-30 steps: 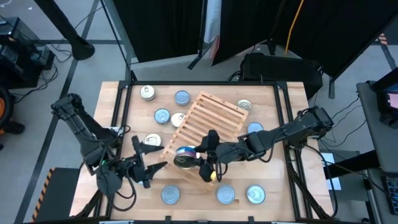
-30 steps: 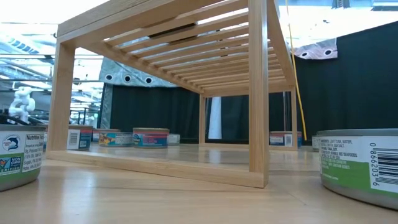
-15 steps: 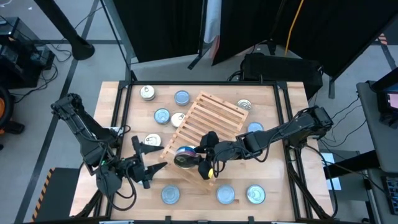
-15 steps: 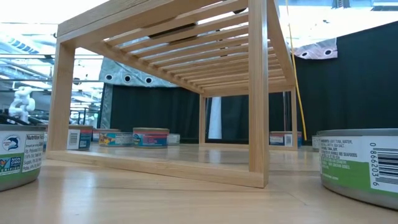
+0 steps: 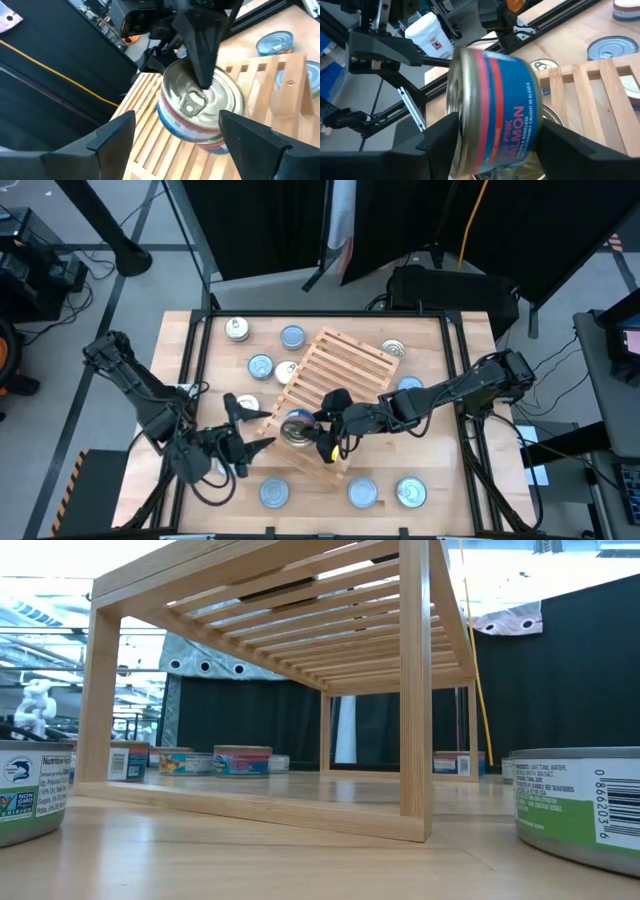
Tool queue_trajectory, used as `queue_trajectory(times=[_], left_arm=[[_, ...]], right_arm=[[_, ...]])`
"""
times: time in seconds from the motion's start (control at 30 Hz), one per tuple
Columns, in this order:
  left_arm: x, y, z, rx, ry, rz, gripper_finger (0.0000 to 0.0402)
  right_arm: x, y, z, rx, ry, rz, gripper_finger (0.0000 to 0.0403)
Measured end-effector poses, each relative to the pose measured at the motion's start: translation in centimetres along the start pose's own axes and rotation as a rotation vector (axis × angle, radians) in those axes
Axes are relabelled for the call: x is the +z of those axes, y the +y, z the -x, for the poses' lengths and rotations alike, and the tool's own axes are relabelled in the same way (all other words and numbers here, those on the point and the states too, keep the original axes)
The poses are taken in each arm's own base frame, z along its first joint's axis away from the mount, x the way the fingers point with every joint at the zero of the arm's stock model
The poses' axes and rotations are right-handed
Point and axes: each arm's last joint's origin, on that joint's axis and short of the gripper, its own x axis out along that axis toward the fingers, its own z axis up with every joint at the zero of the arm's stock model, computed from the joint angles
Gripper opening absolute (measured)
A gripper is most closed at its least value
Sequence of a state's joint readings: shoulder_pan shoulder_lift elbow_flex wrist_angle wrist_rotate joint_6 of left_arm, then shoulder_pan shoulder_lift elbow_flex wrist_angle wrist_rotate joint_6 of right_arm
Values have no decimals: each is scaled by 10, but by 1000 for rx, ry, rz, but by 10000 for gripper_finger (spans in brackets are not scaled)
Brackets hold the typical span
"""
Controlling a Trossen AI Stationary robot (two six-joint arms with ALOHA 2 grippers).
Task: Stack canned seafood by type on shelf
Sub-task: Stack the blue-pink tuna can on top of the other blue-pink tuna can on the shelf
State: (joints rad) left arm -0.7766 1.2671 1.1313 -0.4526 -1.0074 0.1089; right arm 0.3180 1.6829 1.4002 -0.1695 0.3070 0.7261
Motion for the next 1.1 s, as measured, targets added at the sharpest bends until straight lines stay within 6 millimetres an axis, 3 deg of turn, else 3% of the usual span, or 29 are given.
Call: queue_trajectory(times=[0.37,0.7,1.1], left_arm=[[-1,2,-4,-29,10,21,293],[-2,2,-4,-28,14,22,293],[-20,9,-28,-22,107,51,293]], right_arm=[[-4,-6,1,-52,47,20,285],[-1,-9,18,-104,91,34,312],[-5,-12,20,-162,108,76,314]])
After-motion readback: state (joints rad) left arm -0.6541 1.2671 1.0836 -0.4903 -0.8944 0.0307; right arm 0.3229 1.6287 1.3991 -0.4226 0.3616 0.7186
